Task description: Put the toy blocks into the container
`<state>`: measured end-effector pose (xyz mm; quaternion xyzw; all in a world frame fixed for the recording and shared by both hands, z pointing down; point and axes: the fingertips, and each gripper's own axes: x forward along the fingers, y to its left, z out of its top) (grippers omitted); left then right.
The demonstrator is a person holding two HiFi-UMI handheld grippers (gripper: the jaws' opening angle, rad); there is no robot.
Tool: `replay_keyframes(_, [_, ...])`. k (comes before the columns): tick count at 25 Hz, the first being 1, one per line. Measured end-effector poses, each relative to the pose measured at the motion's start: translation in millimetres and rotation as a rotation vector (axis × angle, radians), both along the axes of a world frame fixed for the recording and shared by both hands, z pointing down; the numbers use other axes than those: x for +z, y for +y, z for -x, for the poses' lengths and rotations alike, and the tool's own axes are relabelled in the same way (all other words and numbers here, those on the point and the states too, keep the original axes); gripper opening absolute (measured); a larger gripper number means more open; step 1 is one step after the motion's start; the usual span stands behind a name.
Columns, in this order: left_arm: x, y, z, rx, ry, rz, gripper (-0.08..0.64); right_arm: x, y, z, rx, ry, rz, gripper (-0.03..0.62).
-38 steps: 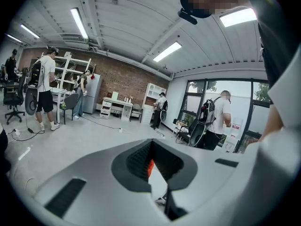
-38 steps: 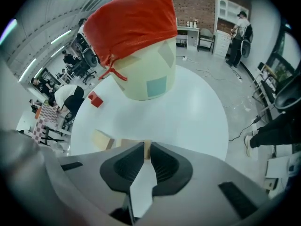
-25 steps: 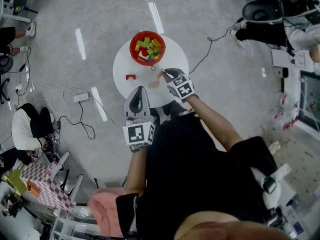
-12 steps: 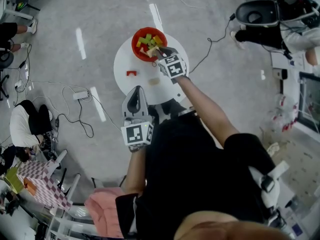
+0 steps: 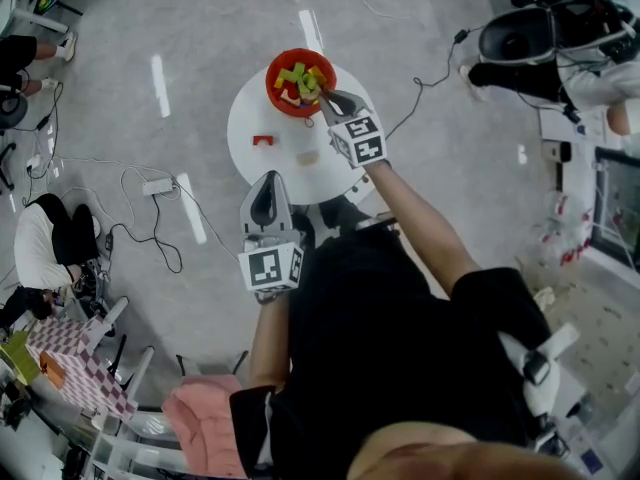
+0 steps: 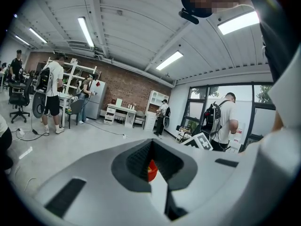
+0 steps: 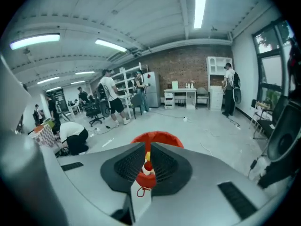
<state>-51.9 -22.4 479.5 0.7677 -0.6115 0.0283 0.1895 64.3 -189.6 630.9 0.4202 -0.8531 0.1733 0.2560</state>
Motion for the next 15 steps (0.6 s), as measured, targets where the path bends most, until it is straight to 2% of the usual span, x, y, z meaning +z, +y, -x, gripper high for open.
replay_keyframes(2, [-1,2,2,-0.003,0.001,-0.006,-0.002,-18,18,11,-0.054,-0.041,-0.055,0.004])
replay_keyframes(5, [-1,7,5,-0.008,0.004,-0.007,-0.002,-4,52,21,-0.123,-0.048,-0.028,-0.002])
replay_keyframes(10, [4,16,5,0.0,0.007,0.002,-0.002,75,108,26,-0.22,0.084,0.132,-0.002])
replay_keyframes(12, [7,21,3,0.007,0.008,0.008,-0.002,107,129,29,-0.288,0.157,0.199,-0.002])
replay_keyframes(15, [12,28,-1,0.015,0.011,0.016,-0.002,154,159,33,-0.408,0.251,0.35,0.0])
